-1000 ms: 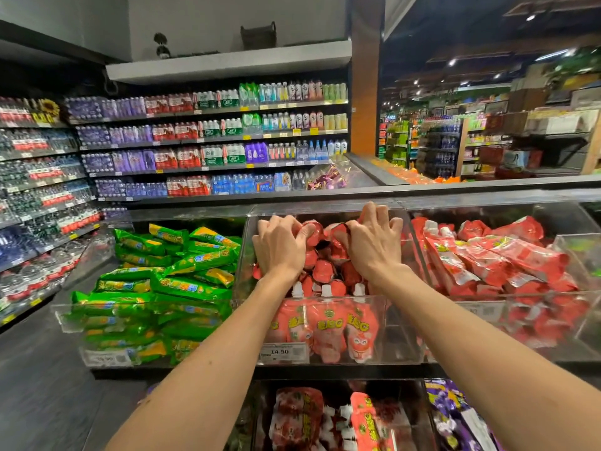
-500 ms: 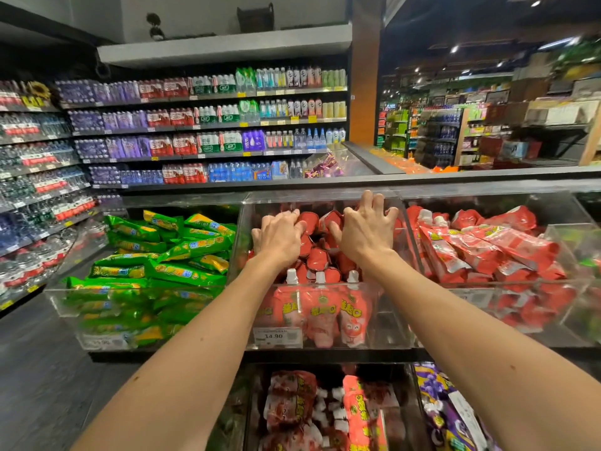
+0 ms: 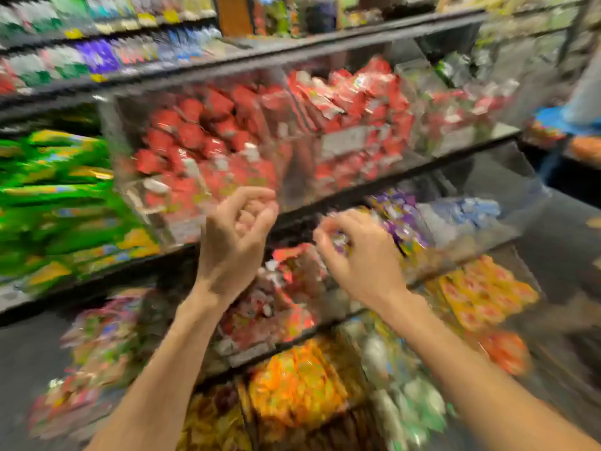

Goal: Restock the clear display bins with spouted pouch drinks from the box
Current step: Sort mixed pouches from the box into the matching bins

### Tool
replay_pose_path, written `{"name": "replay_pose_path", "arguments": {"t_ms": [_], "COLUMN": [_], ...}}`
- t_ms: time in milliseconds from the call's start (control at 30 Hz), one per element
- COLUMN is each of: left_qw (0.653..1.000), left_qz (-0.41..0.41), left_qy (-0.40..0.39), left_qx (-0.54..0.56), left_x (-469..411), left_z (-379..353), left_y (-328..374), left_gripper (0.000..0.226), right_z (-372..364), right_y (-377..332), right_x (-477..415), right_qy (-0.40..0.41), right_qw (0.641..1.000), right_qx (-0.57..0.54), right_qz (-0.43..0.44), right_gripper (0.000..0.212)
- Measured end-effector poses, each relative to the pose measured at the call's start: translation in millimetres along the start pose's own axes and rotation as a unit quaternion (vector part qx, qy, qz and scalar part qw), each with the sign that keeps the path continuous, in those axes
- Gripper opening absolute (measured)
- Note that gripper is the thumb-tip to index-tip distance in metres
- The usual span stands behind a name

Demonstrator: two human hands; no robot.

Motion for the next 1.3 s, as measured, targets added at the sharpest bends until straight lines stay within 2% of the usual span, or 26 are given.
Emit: {"name": "replay_pose_path", "arguments": {"t_ms": [100, 233, 300, 400, 467, 567, 767, 867, 933, 1100, 1200, 1300], "left_qw": [0.989, 0.947, 0.928, 0.908, 0.886, 0.850, 0.815, 0.802, 0.795, 0.790, 0.778, 0.745], "left_qz": [0.070, 0.154, 0.140, 0.103, 0.098, 0.084, 0.018, -0.050, -0.086, -0.134, -0.103, -0.076], "left_qy": [-0.079, -0.212, -0.286, -0.351, -0.399, -0.462, -0.530, -0.568, -0.583, -0.588, -0.612, -0.659], "left_qx": [0.101, 0.183, 0.193, 0.205, 0.217, 0.238, 0.233, 0.179, 0.146, 0.106, 0.098, 0.063], "left_x": [66, 141, 162, 178, 188, 205, 209, 198, 186, 160, 158, 162], "left_z": [-80, -215, -285, -395, -469, -567, -720, -796, -852, -1004, -1096, -1164], "left_y": [7, 35, 63, 115, 155, 218, 312, 328, 337, 340, 327, 315], "left_gripper": [0.011, 0.019, 0.019, 0.020, 0.023, 0.015, 0.020, 0.030, 0.034, 0.033, 0.026, 0.035], "right_z": [40, 121, 165, 238, 292, 367, 485, 521, 541, 587, 609, 628], "right_y": [71, 166, 210, 279, 324, 374, 459, 508, 549, 664, 734, 792], "right_x": [88, 176, 204, 232, 246, 262, 255, 244, 237, 216, 203, 195], "right_qy": [-0.014, 0.013, 0.031, 0.051, 0.064, 0.097, 0.091, 0.071, 0.056, 0.058, 0.091, 0.096], "right_qw": [0.995, 0.966, 0.948, 0.916, 0.897, 0.870, 0.832, 0.806, 0.789, 0.756, 0.727, 0.705], "right_qx": [0.016, 0.054, 0.074, 0.083, 0.105, 0.125, 0.157, 0.116, 0.084, 0.075, 0.083, 0.095], "right_qz": [-0.100, -0.251, -0.308, -0.389, -0.425, -0.468, -0.525, -0.577, -0.606, -0.648, -0.675, -0.697], "right_gripper": [0.022, 0.027, 0.023, 0.020, 0.019, 0.016, 0.035, 0.061, 0.069, 0.053, 0.039, 0.030]}}
Point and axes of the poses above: each hand's wrist, its own x-axis away from the middle knuckle, its own z-axis out of the back of the hand, y = z × x, the point moved 4 cm from there along -x, towards the middle knuckle, and after that the axes turned 8 degrees about -z, right-handed, at the moved point
